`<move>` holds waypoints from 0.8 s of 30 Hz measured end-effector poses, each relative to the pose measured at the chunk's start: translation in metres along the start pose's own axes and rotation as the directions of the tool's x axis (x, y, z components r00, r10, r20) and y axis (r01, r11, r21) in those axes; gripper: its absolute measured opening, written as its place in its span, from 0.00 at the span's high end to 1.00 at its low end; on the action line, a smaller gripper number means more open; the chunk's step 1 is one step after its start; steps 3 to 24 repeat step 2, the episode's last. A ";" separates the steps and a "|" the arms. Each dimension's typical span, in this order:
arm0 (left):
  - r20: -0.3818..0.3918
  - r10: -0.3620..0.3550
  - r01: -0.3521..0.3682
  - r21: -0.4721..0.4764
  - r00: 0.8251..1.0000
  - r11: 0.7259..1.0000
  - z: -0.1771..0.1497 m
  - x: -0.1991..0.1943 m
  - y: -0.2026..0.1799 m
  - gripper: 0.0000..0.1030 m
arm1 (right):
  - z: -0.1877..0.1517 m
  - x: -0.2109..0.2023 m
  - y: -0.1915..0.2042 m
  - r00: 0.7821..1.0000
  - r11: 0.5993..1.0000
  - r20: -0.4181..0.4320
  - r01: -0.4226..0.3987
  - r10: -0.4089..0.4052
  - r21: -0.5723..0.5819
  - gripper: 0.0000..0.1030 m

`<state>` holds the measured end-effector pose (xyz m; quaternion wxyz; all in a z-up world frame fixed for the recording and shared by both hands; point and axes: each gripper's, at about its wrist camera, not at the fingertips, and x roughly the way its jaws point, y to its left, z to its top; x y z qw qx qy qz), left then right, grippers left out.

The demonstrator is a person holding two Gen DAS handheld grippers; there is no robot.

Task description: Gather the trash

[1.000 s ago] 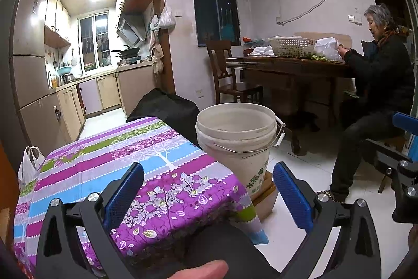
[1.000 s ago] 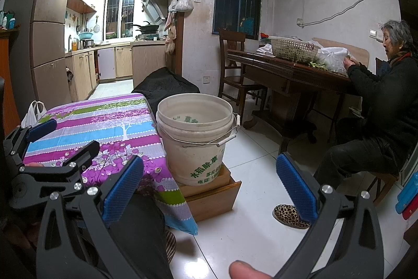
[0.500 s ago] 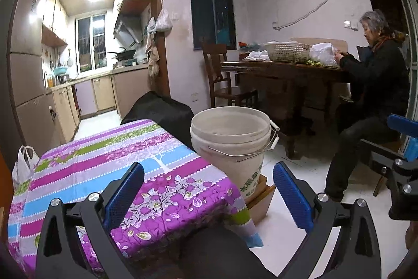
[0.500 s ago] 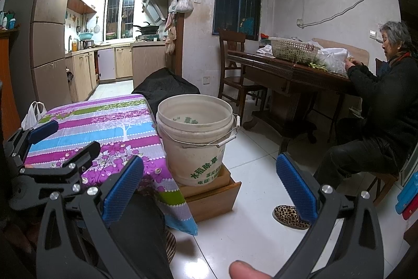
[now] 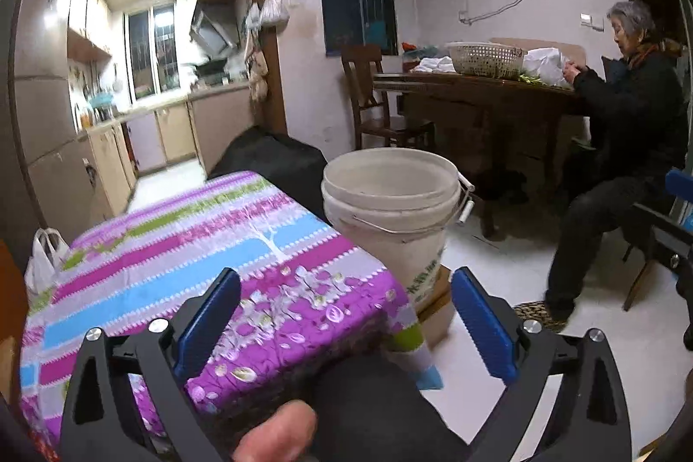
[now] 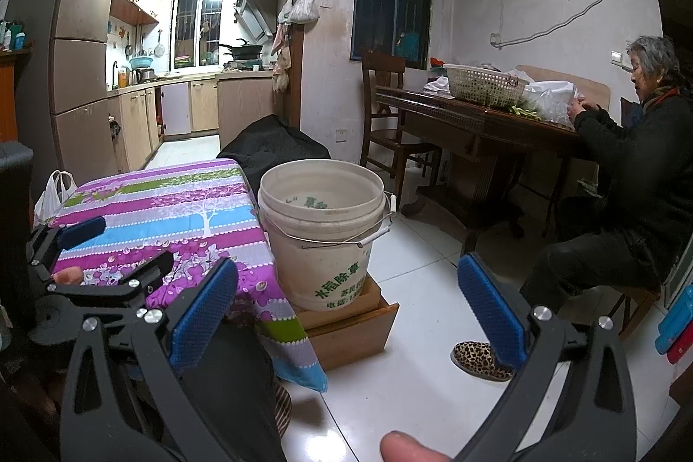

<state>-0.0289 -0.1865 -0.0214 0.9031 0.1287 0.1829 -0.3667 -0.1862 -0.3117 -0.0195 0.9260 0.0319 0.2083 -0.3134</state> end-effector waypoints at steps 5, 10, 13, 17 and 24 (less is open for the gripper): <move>0.019 0.013 -0.014 0.011 1.000 1.000 0.001 -0.003 -0.002 0.05 | 0.000 0.000 0.001 1.000 1.000 -0.002 0.001 -0.001 0.001 0.05; 0.019 0.013 -0.014 0.011 1.000 1.000 0.001 -0.003 -0.002 0.05 | 0.000 0.000 0.001 1.000 1.000 -0.002 0.001 -0.001 0.001 0.05; 0.019 0.013 -0.014 0.011 1.000 1.000 0.001 -0.003 -0.002 0.05 | 0.000 0.000 0.001 1.000 1.000 -0.002 0.001 -0.001 0.001 0.05; 0.019 0.013 -0.014 0.011 1.000 1.000 0.001 -0.003 -0.002 0.05 | 0.000 0.000 0.001 1.000 1.000 -0.002 0.001 -0.001 0.001 0.05; 0.019 0.013 -0.014 0.011 1.000 1.000 0.001 -0.003 -0.002 0.05 | 0.000 0.000 0.001 1.000 1.000 -0.002 0.001 -0.001 0.001 0.05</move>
